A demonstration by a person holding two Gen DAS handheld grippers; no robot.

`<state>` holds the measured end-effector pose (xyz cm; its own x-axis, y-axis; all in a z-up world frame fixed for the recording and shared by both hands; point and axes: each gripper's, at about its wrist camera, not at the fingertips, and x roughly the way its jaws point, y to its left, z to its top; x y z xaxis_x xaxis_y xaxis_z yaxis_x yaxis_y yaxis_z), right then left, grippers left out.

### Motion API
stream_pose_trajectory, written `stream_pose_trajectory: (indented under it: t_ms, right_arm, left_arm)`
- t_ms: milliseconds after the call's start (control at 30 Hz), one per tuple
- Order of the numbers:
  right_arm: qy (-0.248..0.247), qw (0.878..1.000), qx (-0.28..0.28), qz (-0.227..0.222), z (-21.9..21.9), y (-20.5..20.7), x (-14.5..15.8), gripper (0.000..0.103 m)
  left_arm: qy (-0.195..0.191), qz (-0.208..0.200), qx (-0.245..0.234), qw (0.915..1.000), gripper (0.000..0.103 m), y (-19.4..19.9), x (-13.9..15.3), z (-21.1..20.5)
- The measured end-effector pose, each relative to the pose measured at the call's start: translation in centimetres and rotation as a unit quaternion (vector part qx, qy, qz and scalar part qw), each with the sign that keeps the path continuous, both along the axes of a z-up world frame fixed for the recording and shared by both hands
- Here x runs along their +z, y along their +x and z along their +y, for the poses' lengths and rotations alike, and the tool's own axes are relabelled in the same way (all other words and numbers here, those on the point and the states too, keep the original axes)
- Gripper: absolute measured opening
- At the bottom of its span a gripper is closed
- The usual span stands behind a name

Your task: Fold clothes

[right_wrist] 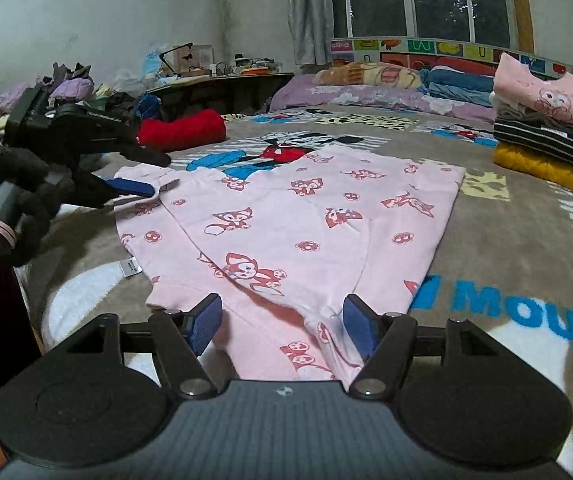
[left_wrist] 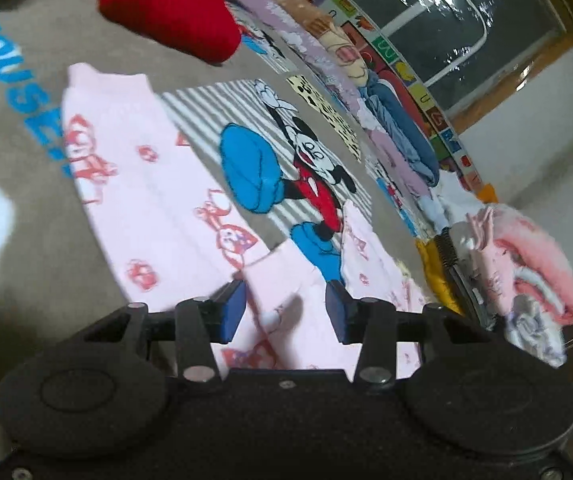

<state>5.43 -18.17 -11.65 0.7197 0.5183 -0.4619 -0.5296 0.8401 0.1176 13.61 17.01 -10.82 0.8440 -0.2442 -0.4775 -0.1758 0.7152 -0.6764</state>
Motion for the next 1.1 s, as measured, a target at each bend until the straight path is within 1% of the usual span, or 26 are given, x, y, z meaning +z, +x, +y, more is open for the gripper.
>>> stream_pose_trajectory:
  t_ms: [100, 133, 200, 267, 333, 400, 533, 633, 733, 833, 900, 967, 1000, 1100]
  right_arm:
    - [0.002, 1.0, -0.001, -0.002, -0.2, -0.1, 0.0, 0.067]
    - [0.002, 1.0, -0.001, -0.004, -0.2, -0.1, 0.1, 0.067]
    - [0.004, 1.0, -0.002, -0.011, -0.4, -0.3, 0.2, 0.067]
    - [0.011, 1.0, -0.002, -0.013, -0.7, -0.3, 0.3, 0.067]
    - [0.015, 1.0, 0.001, -0.011, -0.9, -0.2, 0.4, 0.067]
    - [0.006, 1.0, 0.008, -0.001, -0.8, -0.1, 0.1, 0.067]
    - [-0.018, 1.0, 0.018, -0.003, -0.4, -0.2, 0.1, 0.067]
    - [-0.04, 0.999, 0.024, -0.009, -0.1, -0.5, 0.2, 0.067]
    - [-0.061, 0.997, 0.02, -0.044, 0.3, -1.4, 0.8, 0.066]
    - [-0.058, 0.996, 0.02, -0.07, 0.3, -2.0, 1.3, 0.066]
    - [-0.064, 0.995, 0.026, -0.077, 0.4, -2.2, 1.4, 0.066]
    - [-0.079, 0.993, 0.035, -0.082, 0.8, -2.6, 1.2, 0.067]
    - [-0.088, 0.992, 0.04, -0.084, 1.1, -2.8, 1.1, 0.071]
    - [-0.113, 0.988, 0.054, -0.091, 1.9, -3.4, 0.8, 0.068]
  left_arm:
    - [0.03, -0.017, -0.006, 0.9994, 0.011, 0.5, 0.1, -1.1]
    - [0.038, -0.029, -0.009, 0.9988, 0.01, 0.4, 0.5, -1.4]
    - [0.05, -0.051, -0.011, 0.9974, 0.009, 0.0, 1.7, -1.8]
    - [0.051, -0.071, -0.012, 0.9961, 0.008, -0.8, 3.1, -1.7]
    - [0.055, -0.081, -0.011, 0.9951, 0.008, -1.6, 4.1, -1.5]
    - [0.056, -0.081, -0.008, 0.9951, 0.008, -2.0, 4.5, -1.5]
    - [0.065, -0.067, -0.001, 0.9957, 0.008, -1.9, 3.9, -1.5]
    - [0.077, -0.048, 0.001, 0.9959, 0.008, -1.3, 2.3, -1.3]
    - [0.082, -0.028, 0.002, 0.9963, 0.008, -0.4, 1.1, -1.1]
    - [0.082, -0.037, 0.001, 0.9959, 0.008, -0.3, 1.0, -1.3]
    - [0.079, -0.041, 0.002, 0.996, 0.008, -0.1, 0.9, -1.3]
    - [0.076, -0.044, 0.002, 0.9961, 0.008, 0.1, 0.8, -1.3]
    - [0.075, -0.045, 0.003, 0.9962, 0.008, 0.2, 0.8, -1.4]
    - [0.066, -0.051, 0.001, 0.9965, 0.008, 0.2, 0.8, -1.4]
